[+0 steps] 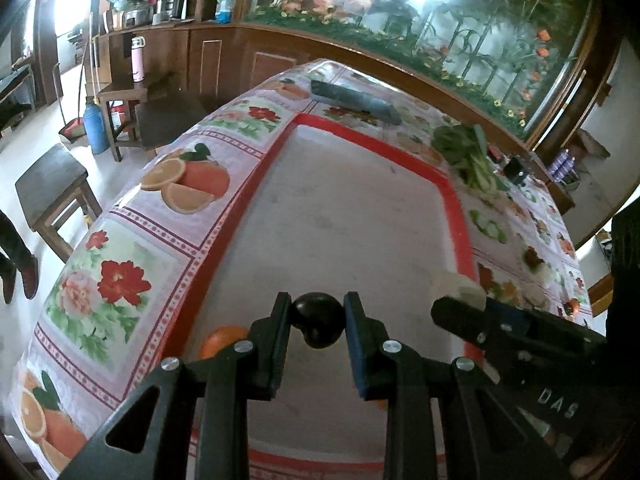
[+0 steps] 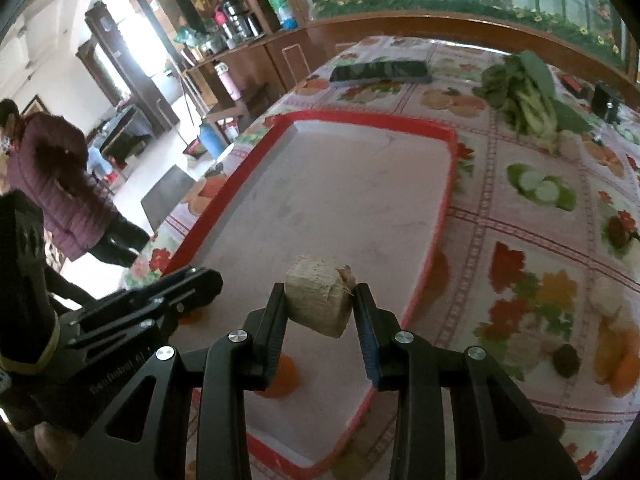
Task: Organize fruits
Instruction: 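Carry the plum and bread bun with both grippers over the white tray, then lower the plum and bun into the tray and open both grippers, then move both grippers back toward the remaining fruits on the table, then grasp a reddish-brown date with the left gripper while the right gripper grasps a dark plum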
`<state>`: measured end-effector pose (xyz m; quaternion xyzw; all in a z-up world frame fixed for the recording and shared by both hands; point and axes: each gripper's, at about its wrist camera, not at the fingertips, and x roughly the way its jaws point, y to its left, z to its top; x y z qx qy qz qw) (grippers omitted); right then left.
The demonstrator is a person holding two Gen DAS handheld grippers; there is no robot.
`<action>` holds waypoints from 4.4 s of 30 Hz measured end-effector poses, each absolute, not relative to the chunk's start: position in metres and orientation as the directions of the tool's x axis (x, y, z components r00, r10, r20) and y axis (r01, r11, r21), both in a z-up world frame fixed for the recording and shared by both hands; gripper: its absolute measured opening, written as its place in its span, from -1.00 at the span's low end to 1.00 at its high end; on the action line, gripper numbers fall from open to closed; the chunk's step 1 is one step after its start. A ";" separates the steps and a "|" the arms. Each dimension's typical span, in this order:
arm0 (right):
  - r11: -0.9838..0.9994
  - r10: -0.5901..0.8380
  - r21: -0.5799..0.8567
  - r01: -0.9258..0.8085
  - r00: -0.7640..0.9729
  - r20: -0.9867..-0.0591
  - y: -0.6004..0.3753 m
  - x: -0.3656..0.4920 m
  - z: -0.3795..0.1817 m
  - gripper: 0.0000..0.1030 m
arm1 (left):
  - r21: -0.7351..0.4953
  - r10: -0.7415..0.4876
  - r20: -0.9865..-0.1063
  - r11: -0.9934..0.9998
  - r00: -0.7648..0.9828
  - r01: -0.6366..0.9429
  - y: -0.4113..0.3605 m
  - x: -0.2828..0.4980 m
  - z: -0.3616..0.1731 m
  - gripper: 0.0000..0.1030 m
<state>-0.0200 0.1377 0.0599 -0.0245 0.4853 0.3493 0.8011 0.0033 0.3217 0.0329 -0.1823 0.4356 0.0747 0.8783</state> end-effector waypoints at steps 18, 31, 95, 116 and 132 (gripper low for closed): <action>0.751 0.472 0.239 -0.616 0.247 -0.846 0.158 -0.017 0.038 -0.35 | -0.194 0.009 -0.823 0.935 0.568 -0.295 0.321 0.017 0.019 -0.42; 0.777 0.432 0.178 -0.604 0.306 -0.848 0.144 -0.025 0.047 -0.23 | -0.186 0.034 -0.820 0.929 0.571 -0.321 0.318 0.004 0.029 -0.03; 0.990 0.132 0.073 -0.124 0.583 -0.802 -0.173 -0.074 0.047 0.47 | -0.130 -0.115 -0.861 0.992 0.496 0.004 0.059 0.020 0.013 0.21; 0.920 0.336 0.137 -0.368 0.556 -0.760 -0.092 -0.056 0.058 0.47 | -0.183 -0.173 -0.825 0.983 0.538 0.035 0.098 -0.021 0.029 -0.38; 0.858 0.386 0.142 -0.493 0.440 -0.811 -0.020 0.000 0.032 -0.22 | -0.235 -0.202 -0.815 0.972 0.543 0.008 0.135 -0.057 0.031 -0.38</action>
